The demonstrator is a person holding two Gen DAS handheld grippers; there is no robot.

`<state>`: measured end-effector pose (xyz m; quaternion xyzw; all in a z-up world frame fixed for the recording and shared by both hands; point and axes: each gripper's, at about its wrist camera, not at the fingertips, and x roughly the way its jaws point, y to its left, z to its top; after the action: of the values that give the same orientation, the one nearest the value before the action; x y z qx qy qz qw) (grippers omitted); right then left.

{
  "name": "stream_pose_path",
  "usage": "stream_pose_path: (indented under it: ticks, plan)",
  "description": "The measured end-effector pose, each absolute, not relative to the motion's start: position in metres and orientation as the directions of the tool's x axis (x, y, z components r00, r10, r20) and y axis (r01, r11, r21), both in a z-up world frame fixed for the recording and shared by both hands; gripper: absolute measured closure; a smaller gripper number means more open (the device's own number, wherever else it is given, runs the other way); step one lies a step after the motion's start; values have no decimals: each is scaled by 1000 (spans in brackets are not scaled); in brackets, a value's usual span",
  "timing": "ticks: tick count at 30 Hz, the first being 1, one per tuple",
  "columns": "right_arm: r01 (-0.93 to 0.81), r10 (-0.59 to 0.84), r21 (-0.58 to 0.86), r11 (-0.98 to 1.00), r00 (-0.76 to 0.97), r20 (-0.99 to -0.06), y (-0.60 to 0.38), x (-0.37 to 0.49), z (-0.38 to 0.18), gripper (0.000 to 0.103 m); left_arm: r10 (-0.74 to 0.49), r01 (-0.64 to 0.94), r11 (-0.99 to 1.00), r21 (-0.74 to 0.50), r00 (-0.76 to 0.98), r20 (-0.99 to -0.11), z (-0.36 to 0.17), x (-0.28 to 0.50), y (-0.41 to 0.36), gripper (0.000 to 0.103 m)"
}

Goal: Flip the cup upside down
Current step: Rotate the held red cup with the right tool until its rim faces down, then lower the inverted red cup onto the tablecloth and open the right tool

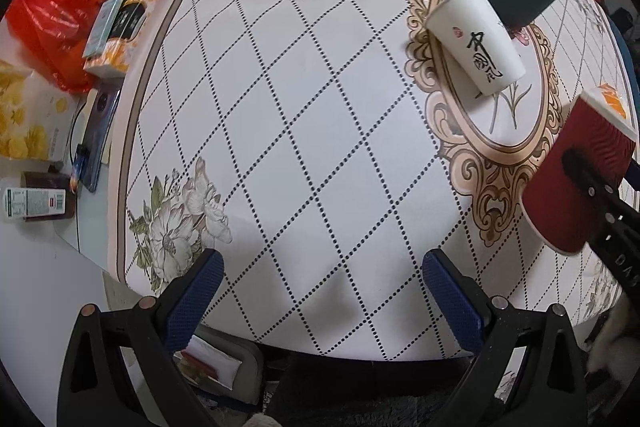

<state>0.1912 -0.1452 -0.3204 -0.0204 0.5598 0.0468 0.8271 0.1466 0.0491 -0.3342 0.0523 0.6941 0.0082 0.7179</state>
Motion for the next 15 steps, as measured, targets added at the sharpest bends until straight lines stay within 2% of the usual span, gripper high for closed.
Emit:
stream_pose_path:
  ticks: [6,15]
  plan:
    - [-67,31,-7,998,549,-836,-128,161,-336,28,92,97,991,96,41,-995,-339,147,37,1]
    - [-109,1,-77,991,582,-813,-117,127,-346,28,97,138,985,104,53,-994,-342,140,27,1]
